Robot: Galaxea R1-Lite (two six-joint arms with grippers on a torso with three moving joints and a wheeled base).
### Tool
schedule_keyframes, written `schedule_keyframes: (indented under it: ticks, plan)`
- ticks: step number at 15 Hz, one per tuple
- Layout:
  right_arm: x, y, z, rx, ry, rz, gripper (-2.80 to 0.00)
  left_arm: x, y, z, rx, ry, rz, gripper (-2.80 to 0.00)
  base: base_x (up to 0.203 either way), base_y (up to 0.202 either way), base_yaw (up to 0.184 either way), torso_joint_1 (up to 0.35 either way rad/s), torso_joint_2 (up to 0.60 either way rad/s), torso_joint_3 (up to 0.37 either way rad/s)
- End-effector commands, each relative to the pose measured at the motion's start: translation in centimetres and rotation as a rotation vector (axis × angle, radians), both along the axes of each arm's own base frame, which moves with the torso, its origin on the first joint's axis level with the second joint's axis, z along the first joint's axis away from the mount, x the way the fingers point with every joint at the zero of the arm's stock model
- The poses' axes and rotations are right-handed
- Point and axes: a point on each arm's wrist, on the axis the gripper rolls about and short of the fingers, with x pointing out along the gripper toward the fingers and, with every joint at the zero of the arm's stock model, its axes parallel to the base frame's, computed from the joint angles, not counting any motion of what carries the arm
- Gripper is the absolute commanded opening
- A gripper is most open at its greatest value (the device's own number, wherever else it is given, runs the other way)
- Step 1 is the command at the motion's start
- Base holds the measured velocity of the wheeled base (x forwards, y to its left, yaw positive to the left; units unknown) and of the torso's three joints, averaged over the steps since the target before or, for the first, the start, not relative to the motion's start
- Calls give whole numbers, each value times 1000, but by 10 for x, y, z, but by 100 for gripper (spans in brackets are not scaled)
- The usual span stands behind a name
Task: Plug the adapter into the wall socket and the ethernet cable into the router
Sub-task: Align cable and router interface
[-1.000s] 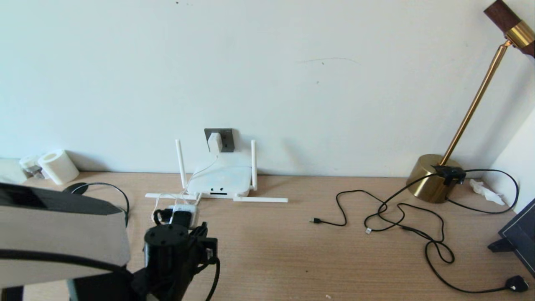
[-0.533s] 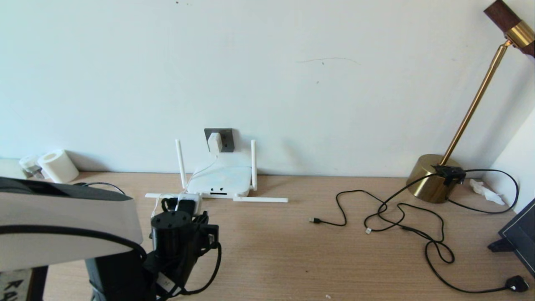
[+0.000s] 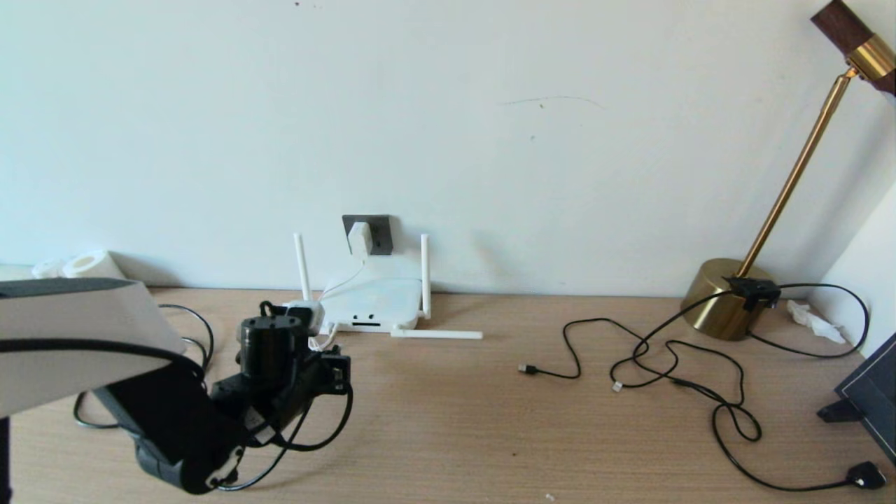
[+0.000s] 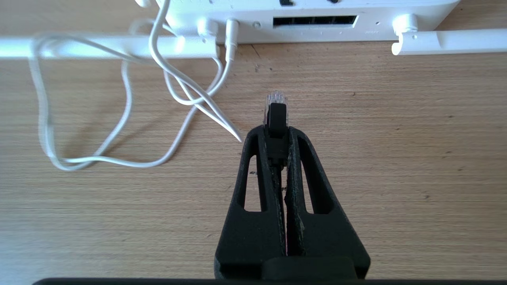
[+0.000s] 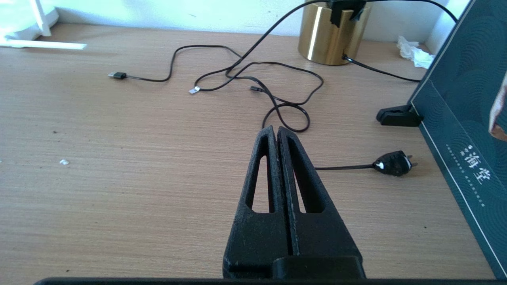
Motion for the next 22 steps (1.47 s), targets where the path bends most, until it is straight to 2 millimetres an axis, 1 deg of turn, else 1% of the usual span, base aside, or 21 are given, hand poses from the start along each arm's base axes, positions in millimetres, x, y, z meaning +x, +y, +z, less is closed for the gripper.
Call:
schedule_keyframes:
  ticks: [1, 5, 7, 10, 13, 16, 18, 22]
  plan:
    - [0, 0, 0, 0, 2, 1, -280, 3, 4, 18, -36, 24, -9, -280, 0, 0, 0, 0, 0, 0]
    - [0, 0, 0, 0, 2, 1, -280, -3, 6, 28, -59, 58, -53, -280, 0, 0, 0, 0, 0, 0]
    - [0, 0, 0, 0, 2, 1, -280, -5, 4, 27, -62, 85, -69, -280, 0, 0, 0, 0, 0, 0]
    - [0, 0, 0, 0, 2, 1, -280, -3, -5, 17, -51, 78, -66, -280, 0, 0, 0, 0, 0, 0]
    - [0, 0, 0, 0, 2, 1, -280, 4, -16, 7, -36, 14, -26, -280, 0, 0, 0, 0, 0, 0]
    - [0, 0, 0, 0, 2, 1, -280, 9, -20, 4, -30, 10, -17, -280, 0, 0, 0, 0, 0, 0]
    - [0, 0, 0, 0, 2, 1, -280, 13, -21, -3, -14, 14, 21, -280, 0, 0, 0, 0, 0, 0]
    - [0, 0, 0, 0, 2, 1, -280, 19, -25, -4, -80, 2, 71, -280, 0, 0, 0, 0, 0, 0]
